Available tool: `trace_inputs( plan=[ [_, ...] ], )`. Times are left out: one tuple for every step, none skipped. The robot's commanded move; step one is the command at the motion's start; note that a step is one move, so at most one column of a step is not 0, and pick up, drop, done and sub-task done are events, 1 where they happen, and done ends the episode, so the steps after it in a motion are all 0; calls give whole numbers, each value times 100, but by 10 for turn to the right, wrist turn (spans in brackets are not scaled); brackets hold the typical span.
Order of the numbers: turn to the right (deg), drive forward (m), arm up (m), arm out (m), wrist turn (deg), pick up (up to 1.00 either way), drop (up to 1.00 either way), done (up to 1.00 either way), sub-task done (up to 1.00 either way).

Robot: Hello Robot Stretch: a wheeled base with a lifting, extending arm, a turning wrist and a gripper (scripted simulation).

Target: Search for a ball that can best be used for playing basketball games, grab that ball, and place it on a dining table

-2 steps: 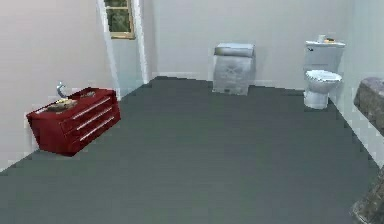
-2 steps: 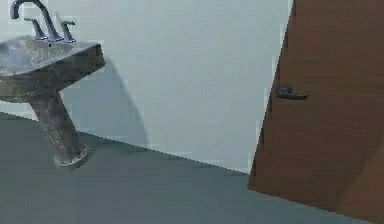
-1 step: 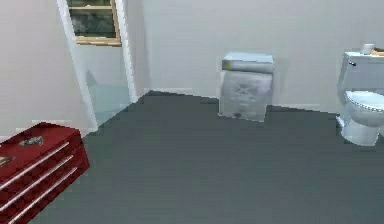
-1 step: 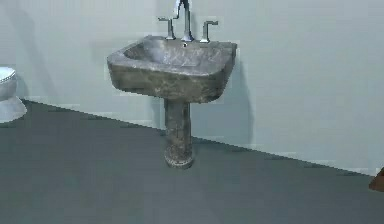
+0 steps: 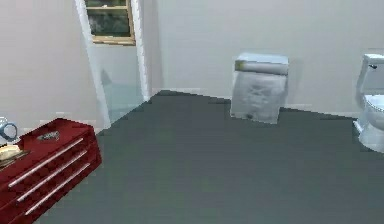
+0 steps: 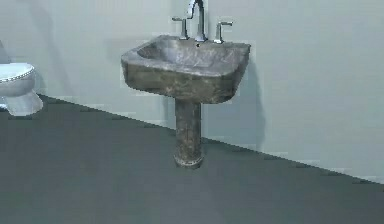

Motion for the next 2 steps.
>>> trace_inputs(
  plan=[
    [0, 100, 0, 0, 0, 0, 0, 0, 0],
    [0, 85, 0, 0, 0, 0, 0, 0, 0]
  ],
)
